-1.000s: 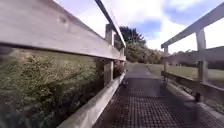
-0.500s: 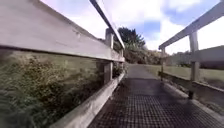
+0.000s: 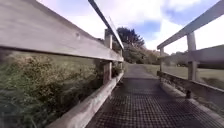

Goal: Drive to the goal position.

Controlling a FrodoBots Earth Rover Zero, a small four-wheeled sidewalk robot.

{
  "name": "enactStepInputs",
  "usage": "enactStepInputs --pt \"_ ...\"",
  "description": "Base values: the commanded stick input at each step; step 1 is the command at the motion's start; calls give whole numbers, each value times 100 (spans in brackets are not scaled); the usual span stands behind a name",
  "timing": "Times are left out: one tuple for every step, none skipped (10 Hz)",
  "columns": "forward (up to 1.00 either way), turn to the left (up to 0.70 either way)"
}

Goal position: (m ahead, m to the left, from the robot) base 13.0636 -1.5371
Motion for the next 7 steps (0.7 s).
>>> enactStepInputs --pt "0 -85" --pt "0 -85" --pt "0 -85" --pt "0 -85" --pt "0 -85" --pt "0 -85" --pt "0 -85"
